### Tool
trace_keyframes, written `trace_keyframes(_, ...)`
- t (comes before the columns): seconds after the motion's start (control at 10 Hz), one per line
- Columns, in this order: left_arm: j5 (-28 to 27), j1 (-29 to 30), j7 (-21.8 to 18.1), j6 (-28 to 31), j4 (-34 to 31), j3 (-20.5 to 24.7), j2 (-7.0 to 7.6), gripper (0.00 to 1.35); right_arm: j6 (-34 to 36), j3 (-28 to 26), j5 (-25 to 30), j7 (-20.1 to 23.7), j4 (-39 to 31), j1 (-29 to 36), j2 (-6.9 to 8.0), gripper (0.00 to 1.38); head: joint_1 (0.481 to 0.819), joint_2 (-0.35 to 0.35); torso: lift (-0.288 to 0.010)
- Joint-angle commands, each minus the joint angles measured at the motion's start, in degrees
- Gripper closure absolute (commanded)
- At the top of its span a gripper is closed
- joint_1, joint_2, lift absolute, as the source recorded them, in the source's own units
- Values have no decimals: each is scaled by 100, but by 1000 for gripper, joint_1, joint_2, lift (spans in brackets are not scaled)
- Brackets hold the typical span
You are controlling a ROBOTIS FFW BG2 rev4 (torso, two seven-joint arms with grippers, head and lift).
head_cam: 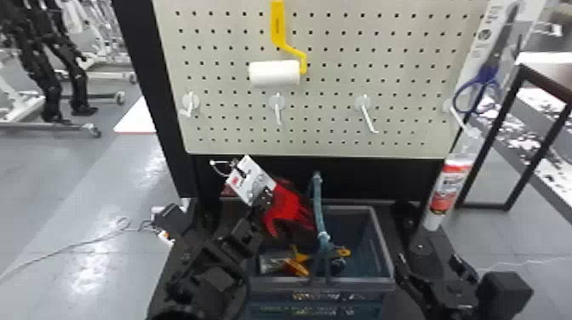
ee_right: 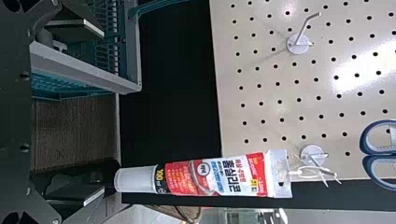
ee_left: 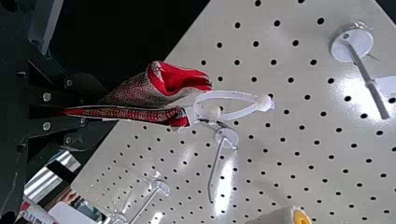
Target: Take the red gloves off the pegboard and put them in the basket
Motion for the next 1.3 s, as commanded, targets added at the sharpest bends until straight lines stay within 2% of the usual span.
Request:
trace_keyframes(0.0,274,16,39,-15,83,-124,4,1222,0,0,-1,0,0,0,0,136,549,0,-100)
trace_keyframes(0.2,670,7,83,125,241,-229,4,1222,-18,0,-1,0,0,0,0,136,549,0,-100)
trace_keyframes(0.5,731,-55,74,573,303,-212,13,1222,-44,0,-10,0,9,0,0,136,549,0,-100)
trace_keyframes(0.8,362,-81,153,1074,303,-71,4,1222,-70,0,-18,0,18,0,0,136,549,0,-100)
trace_keyframes(1.2,-464,-81,408,1628,144,157,13,1200,-114,0,-45,0,35,0,-9,136,549,0,-100)
